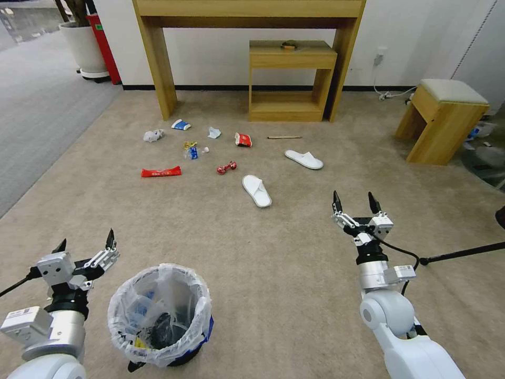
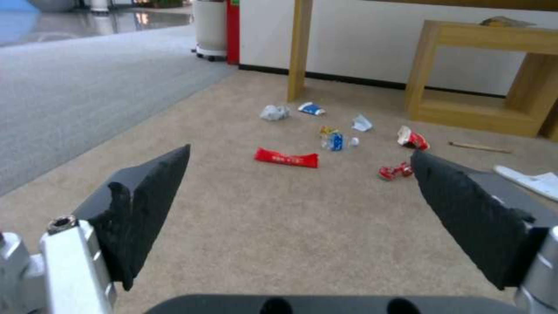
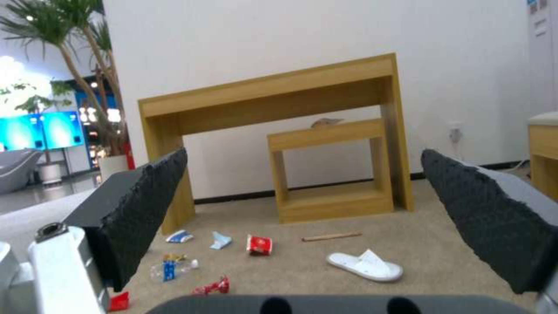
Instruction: Pick up the trash bin and place the garbage on the floor into it.
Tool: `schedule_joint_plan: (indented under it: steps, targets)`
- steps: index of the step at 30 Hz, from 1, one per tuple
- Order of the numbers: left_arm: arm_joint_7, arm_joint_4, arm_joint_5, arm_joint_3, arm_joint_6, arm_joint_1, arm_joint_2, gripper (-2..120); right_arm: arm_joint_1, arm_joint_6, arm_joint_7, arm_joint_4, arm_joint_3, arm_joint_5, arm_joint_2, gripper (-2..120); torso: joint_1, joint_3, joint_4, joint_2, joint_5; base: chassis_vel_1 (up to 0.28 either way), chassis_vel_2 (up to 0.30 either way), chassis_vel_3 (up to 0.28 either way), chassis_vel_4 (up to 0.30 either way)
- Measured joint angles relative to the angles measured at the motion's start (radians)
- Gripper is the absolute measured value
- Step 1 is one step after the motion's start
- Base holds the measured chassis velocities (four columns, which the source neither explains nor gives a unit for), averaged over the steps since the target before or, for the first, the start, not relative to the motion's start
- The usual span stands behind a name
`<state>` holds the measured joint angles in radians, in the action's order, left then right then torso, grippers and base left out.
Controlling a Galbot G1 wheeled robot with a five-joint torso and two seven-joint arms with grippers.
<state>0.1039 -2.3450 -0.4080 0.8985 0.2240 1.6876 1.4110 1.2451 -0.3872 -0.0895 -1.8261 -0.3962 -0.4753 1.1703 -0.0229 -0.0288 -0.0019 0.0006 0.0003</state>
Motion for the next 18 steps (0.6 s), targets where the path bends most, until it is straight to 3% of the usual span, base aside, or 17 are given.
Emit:
schedule_joint_plan:
  steps: [11, 15, 18]
  targets:
    - [0.01, -0.004, -0.018, 0.003, 0.041, 0.007, -0.012, 100, -0.001, 0.007, -0.014, 0.005, 0.002, -0.001, -0.007, 100, 0.0, 0.0, 0.0, 0.0, 0.0, 0.0, 0.0, 0.0, 0.0]
    - [0.121, -0.032, -0.082, 0.0, 0.146, 0.036, -0.03, 100, 0.002, 0.007, -0.015, 0.008, 0.011, -0.001, -0.016, 100, 0.0, 0.0, 0.0, 0.0, 0.0, 0.0, 0.0, 0.0, 0.0]
    - [0.154, -0.04, -0.114, 0.0, 0.175, 0.048, -0.04, 100, 0.002, 0.007, -0.014, 0.009, 0.013, -0.001, -0.018, 100, 0.0, 0.0, 0.0, 0.0, 0.0, 0.0, 0.0, 0.0, 0.0]
